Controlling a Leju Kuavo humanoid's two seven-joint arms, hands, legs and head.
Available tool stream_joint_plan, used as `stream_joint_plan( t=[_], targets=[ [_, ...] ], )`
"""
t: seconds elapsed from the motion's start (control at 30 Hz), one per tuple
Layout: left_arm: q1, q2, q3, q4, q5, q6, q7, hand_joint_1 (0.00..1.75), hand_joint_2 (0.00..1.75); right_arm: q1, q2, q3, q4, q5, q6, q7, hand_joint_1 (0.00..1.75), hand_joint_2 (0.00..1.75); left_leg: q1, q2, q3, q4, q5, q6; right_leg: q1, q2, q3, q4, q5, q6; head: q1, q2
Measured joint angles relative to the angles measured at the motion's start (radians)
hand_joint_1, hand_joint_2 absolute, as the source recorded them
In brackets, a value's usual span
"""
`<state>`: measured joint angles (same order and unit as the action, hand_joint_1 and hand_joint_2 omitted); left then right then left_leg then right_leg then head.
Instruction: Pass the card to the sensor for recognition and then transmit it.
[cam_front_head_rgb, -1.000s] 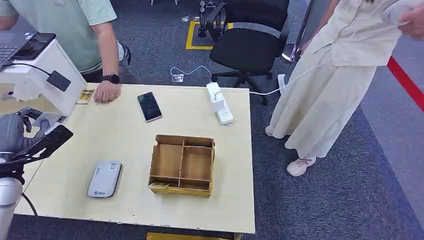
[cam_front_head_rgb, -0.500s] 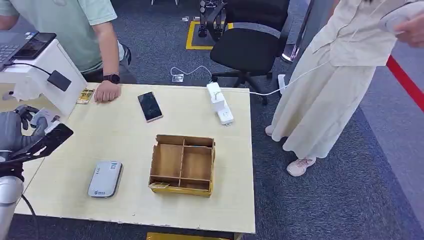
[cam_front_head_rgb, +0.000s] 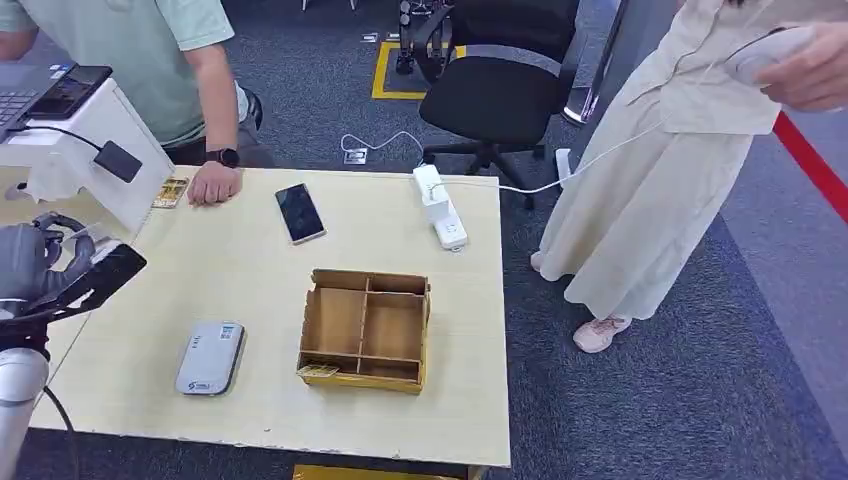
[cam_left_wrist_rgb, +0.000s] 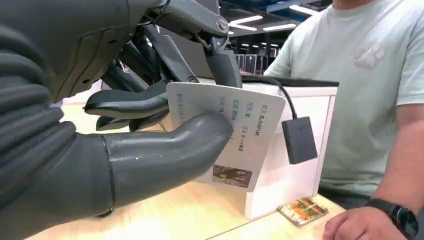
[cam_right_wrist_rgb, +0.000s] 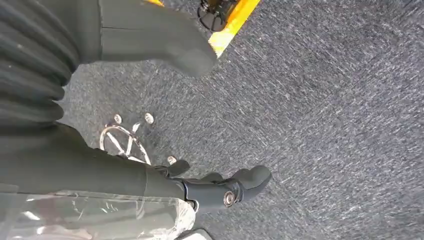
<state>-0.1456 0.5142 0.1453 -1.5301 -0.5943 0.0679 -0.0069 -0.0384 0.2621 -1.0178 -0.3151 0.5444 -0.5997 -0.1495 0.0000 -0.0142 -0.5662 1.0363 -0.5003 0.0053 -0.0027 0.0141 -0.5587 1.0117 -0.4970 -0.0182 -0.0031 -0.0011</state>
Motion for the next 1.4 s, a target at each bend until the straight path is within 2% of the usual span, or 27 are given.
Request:
stream_joint_plan(
  t=[0.17, 0.4, 0.83, 1.0, 1.27, 1.4],
  targets=[
    [0.01, 0.002, 0.0, 0.01, 0.006, -0.021, 0.0, 1.75, 1.75, 0.0, 0.006, -0.016, -0.008, 0.0, 0.0, -0.008, 0.0, 0.0, 0.0, 0.0, 0.0, 0.0, 0.0, 0.0, 0.0, 0.0, 0.0, 0.0, 0.0, 0.0, 0.0, 0.0],
    [0.025, 0.028, 0.0, 0.018, 0.023, -0.061, 0.003, 1.75, 1.75, 0.0, 0.012, -0.035, -0.017, 0.006, 0.001, -0.012, 0.0, 0.0, 0.0, 0.0, 0.0, 0.0, 0.0, 0.0, 0.0, 0.0, 0.0, 0.0, 0.0, 0.0, 0.0, 0.0],
    [0.044, 0.043, 0.0, 0.018, 0.031, -0.065, 0.003, 1.75, 1.75, 0.0, 0.013, -0.048, -0.02, 0.009, 0.003, -0.017, 0.0, 0.0, 0.0, 0.0, 0.0, 0.0, 0.0, 0.0, 0.0, 0.0, 0.0, 0.0, 0.0, 0.0, 0.0, 0.0],
    [0.09, 0.046, 0.002, 0.015, 0.059, -0.084, -0.005, 1.75, 1.75, 0.0, 0.013, -0.058, -0.02, 0.018, 0.013, -0.032, 0.0, 0.0, 0.0, 0.0, 0.0, 0.0, 0.0, 0.0, 0.0, 0.0, 0.0, 0.0, 0.0, 0.0, 0.0, 0.0],
    [0.181, 0.071, 0.041, -0.021, 0.175, -0.161, -0.071, 1.75, 1.75, -0.001, 0.013, -0.074, -0.02, 0.036, 0.017, -0.05, 0.0, 0.0, 0.0, 0.0, 0.0, 0.0, 0.0, 0.0, 0.0, 0.0, 0.0, 0.0, 0.0, 0.0, 0.0, 0.0],
    [0.209, 0.036, 0.087, -0.037, 0.35, -0.217, -0.111, 1.75, 1.75, -0.003, 0.013, -0.085, -0.019, 0.046, 0.027, -0.061, 0.0, 0.0, 0.0, 0.0, 0.0, 0.0, 0.0, 0.0, 0.0, 0.0, 0.0, 0.0, 0.0, 0.0, 0.0, 0.0]
  ],
)
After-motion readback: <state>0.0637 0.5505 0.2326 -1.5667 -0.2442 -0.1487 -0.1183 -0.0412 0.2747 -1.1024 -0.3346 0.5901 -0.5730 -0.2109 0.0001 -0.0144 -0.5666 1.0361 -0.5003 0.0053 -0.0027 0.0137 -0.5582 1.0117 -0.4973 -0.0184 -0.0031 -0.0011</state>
